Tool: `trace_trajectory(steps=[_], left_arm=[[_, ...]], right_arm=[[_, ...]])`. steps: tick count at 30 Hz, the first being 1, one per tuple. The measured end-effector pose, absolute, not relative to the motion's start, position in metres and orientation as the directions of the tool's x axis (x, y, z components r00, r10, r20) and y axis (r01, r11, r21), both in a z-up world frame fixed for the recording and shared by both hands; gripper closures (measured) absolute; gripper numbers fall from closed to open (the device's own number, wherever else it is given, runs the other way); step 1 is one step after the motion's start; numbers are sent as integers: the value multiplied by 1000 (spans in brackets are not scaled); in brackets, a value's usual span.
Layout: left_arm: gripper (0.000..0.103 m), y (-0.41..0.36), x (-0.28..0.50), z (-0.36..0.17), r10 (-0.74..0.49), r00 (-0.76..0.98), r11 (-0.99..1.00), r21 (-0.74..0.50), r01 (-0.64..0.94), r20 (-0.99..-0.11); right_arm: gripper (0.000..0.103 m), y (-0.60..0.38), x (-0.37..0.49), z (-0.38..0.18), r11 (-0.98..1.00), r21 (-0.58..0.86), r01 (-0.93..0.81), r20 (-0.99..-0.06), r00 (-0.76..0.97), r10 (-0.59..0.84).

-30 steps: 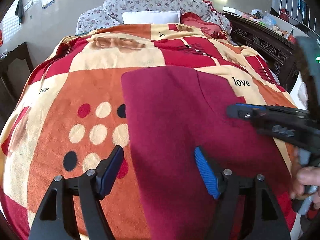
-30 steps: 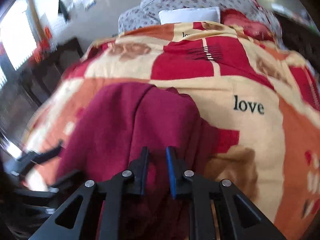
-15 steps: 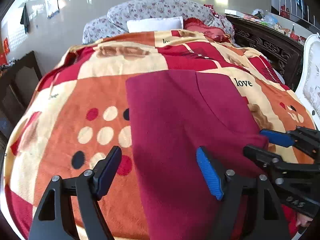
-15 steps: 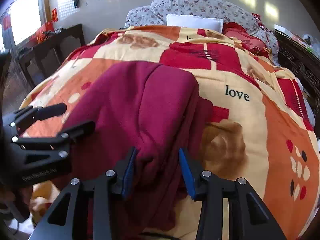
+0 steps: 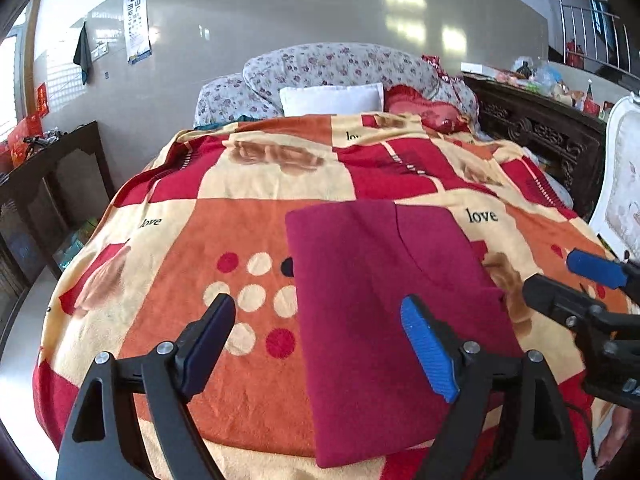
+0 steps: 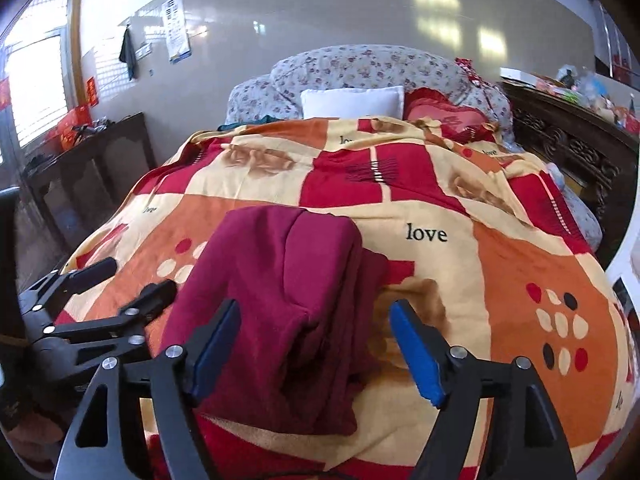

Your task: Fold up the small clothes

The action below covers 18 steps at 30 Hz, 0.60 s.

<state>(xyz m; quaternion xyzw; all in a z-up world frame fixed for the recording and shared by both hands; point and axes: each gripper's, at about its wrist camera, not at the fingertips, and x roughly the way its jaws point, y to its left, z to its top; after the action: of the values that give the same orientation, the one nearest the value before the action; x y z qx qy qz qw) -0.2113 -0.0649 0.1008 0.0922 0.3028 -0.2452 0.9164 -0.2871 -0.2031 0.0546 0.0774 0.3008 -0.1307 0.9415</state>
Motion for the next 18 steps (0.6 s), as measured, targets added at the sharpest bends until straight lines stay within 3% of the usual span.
trace_trajectory(steps=[8, 18], left_arm=[[18, -59, -213, 104, -389, 707, 874, 5, 485, -591], [18, -61, -213, 98, -381, 700, 877, 3, 480, -603]], right_arm=[[11, -199, -289, 55, 953, 46, 298, -582, 784, -218], [9, -202, -288, 51, 948, 55, 314, -596, 772, -221]])
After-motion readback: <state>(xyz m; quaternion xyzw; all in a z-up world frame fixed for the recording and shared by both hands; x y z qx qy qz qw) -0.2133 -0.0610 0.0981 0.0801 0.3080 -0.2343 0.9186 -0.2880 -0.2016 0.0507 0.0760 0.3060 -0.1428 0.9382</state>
